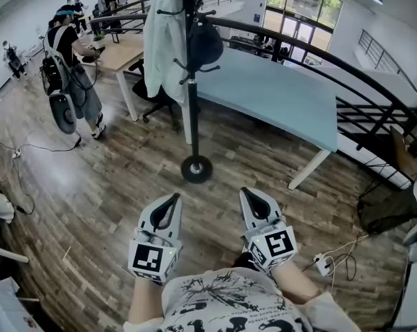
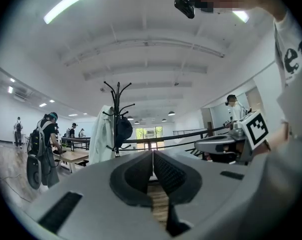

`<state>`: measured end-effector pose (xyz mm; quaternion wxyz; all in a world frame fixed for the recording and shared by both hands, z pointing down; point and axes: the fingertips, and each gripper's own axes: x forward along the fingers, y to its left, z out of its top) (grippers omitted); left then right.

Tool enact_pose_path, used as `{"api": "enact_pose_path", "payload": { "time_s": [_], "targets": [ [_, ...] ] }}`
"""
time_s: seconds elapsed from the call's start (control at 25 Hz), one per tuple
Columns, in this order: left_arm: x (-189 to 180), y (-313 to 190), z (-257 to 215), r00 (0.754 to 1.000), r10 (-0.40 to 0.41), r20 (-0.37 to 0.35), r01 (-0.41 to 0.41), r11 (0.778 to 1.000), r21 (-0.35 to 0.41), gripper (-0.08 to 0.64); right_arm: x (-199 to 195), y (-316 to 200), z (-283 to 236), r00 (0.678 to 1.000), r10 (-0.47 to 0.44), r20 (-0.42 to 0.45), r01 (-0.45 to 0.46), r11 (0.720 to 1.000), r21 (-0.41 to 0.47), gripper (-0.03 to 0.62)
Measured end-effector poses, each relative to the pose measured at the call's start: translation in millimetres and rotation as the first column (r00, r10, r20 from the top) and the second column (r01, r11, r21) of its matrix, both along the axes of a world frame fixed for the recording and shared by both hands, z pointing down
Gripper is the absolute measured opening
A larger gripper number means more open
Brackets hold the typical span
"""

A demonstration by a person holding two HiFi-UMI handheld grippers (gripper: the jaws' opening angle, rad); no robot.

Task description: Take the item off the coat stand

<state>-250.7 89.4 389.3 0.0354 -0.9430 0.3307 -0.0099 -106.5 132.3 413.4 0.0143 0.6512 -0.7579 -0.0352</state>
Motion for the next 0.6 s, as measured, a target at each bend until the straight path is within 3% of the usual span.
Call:
{"api": "enact_pose_path", "payload": {
  "time_s": [0.32, 0.6],
  "targets": [
    [3, -22, 10, 1.0, -0.021, 0.009, 0.021, 1.0, -0.022, 0.005, 14, -24, 9, 1.0, 0.008, 0.018, -0.007, 1.0, -0.021, -0.008],
    [38, -58, 20, 0.997, -0.068, 0.021, 0.068, 0.998, -0.017, 0.005, 49, -74, 17, 0.998, -0.054, 0.027, 0.055, 0.998, -0.028, -0.008]
  ]
}}
